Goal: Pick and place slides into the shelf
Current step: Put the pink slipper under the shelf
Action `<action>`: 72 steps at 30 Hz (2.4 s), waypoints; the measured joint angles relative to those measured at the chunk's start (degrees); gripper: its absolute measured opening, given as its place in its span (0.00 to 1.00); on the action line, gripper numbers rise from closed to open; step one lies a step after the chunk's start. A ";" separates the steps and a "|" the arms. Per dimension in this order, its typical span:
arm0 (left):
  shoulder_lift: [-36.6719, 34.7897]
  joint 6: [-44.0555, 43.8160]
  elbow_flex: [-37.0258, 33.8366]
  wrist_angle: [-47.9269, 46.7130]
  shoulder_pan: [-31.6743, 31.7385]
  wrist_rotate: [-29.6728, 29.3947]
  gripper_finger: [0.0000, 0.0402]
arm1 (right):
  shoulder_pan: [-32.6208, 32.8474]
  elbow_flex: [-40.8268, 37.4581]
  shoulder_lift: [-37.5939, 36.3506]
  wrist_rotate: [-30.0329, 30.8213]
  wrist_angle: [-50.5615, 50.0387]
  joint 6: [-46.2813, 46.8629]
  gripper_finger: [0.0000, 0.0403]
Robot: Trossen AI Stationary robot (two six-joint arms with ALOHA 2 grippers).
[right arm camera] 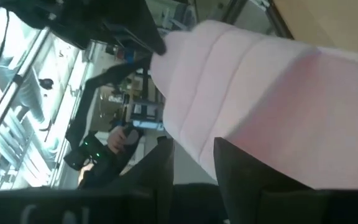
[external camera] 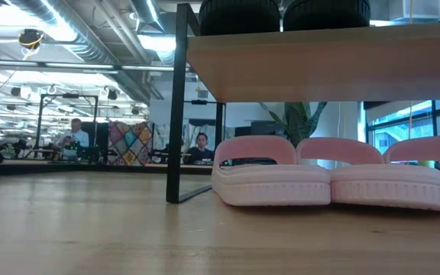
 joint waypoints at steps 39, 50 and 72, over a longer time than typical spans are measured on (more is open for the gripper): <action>0.02 7.43 -0.02 6.34 -2.67 0.37 0.00 | -2.95 0.07 -0.09 -0.93 -10.68 10.51 0.29; 0.02 11.82 -0.02 7.32 -3.98 -5.66 0.00 | -2.95 0.07 -0.09 -0.93 -10.73 12.35 0.29; 0.04 18.89 -0.02 9.06 -1.38 -7.43 0.00 | -3.11 0.04 -0.04 1.23 -3.42 10.32 0.29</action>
